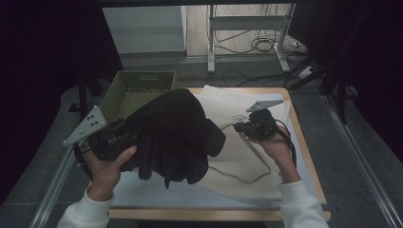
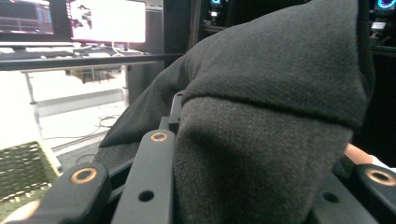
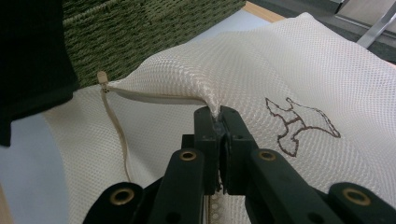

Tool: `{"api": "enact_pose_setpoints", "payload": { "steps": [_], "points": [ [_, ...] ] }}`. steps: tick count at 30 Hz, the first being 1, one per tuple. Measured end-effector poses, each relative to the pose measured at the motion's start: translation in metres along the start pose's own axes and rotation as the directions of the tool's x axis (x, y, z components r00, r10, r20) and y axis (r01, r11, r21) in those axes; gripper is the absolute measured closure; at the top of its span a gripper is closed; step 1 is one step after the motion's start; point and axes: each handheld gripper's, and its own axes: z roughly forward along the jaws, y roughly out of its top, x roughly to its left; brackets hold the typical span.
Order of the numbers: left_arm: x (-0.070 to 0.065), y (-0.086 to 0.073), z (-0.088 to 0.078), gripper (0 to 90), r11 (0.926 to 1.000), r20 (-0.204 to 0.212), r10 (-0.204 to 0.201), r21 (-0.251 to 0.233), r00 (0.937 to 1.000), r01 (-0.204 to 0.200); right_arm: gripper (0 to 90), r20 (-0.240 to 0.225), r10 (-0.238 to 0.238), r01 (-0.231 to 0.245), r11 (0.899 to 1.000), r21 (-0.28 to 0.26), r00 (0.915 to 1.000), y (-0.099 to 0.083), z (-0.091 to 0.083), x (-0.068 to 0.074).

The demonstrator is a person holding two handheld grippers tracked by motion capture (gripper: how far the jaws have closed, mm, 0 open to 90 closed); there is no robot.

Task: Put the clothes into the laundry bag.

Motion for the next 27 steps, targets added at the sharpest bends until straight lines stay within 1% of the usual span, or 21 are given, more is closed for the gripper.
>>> {"api": "enact_pose_setpoints", "payload": {
  "steps": [4, 13, 23, 27],
  "points": [
    [-0.004, -0.004, 0.002, 72.0, 1.0, 0.017, -0.001, 0.008, 0.9999, 0.0, 86.9, 0.0, 0.002, -0.002, 1.0, -0.001, 1.0, 0.0, 0.0, 0.0],
    [-0.018, -0.01, 0.005, 72.0, 0.9996, 0.063, 0.009, 0.027, 0.9979, -0.011, 86.8, 0.003, -0.002, 0.002, 1.0, 0.001, 1.0, 0.001, 0.002, 0.0],
    [-0.024, -0.021, 0.014, 72.0, 0.9982, 0.098, -0.006, 0.061, 0.9951, 0.0, 86.8, 0.005, -0.001, 0.001, 1.0, -0.001, 1.0, 0.001, 0.003, 0.0],
    [-0.028, -0.023, 0.019, 72.0, 0.9969, 0.114, -0.003, 0.078, 0.9935, -0.006, 86.8, 0.007, 0.002, -0.002, 1.0, -0.006, 1.0, 0.001, 0.003, 0.0]
  ]
}}
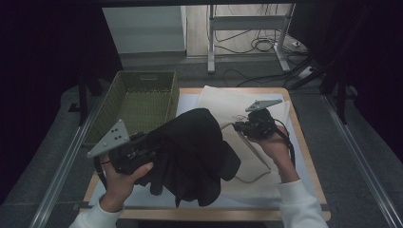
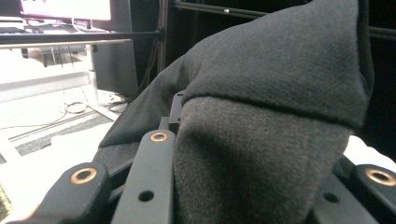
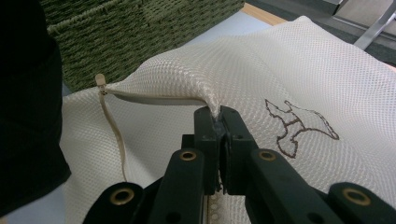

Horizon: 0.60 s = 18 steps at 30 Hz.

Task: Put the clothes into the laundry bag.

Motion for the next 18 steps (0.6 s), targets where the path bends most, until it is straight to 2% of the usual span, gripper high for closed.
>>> {"api": "enact_pose_setpoints", "payload": {
  "steps": [18],
  "points": [
    [-0.017, -0.017, 0.03, 72.0, 0.9976, 0.073, -0.012, 0.068, 0.9972, 0.007, 86.8, 0.007, 0.01, -0.01, 1.0, -0.022, 0.9999, 0.0, -0.002, -0.001]
  ]
}}
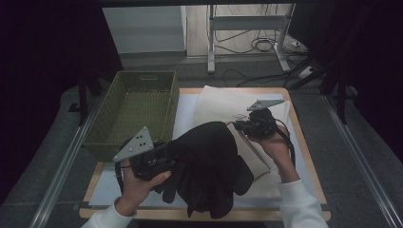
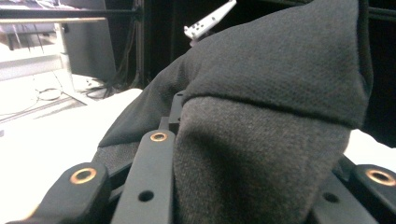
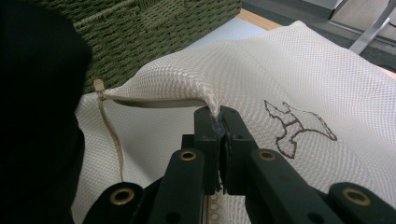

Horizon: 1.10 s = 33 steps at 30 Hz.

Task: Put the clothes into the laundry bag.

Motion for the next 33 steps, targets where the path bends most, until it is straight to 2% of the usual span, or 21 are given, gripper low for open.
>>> {"api": "enact_pose_setpoints", "payload": {
  "steps": [17, 33],
  "points": [
    [-0.002, -0.015, 0.023, 72.0, 0.9982, 0.021, -0.01, 0.059, 0.9997, 0.009, 86.8, -0.001, 0.006, -0.006, 1.0, -0.01, 1.0, 0.0, -0.003, -0.001],
    [0.001, -0.034, 0.046, 72.0, 0.9919, 0.028, -0.035, 0.123, 0.999, 0.031, 86.8, -0.003, 0.006, -0.007, 1.0, -0.025, 1.0, 0.001, -0.006, -0.001]
  ]
}}
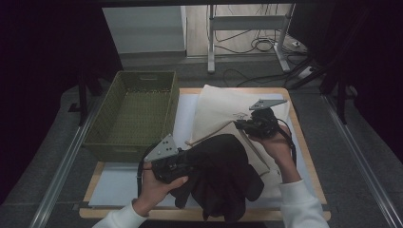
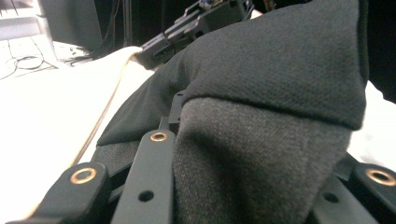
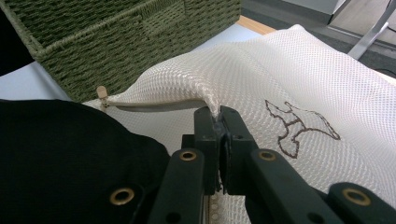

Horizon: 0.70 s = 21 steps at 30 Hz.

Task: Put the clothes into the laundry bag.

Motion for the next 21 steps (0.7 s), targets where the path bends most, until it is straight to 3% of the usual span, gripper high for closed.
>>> {"api": "enact_pose_setpoints", "payload": {
  "steps": [7, 21],
  "points": [
    [0.004, -0.006, 0.012, 72.0, 0.9995, -0.017, -0.003, 0.03, 0.9998, 0.004, 86.8, -0.001, 0.0, 0.0, 1.0, -0.004, 1.0, 0.0, -0.001, 0.001],
    [0.009, -0.014, 0.054, 72.0, 0.9974, -0.061, 0.023, 0.07, 0.9979, -0.018, 86.8, -0.008, -0.004, 0.004, 1.0, -0.007, 1.0, 0.001, -0.002, 0.002]
  ]
}}
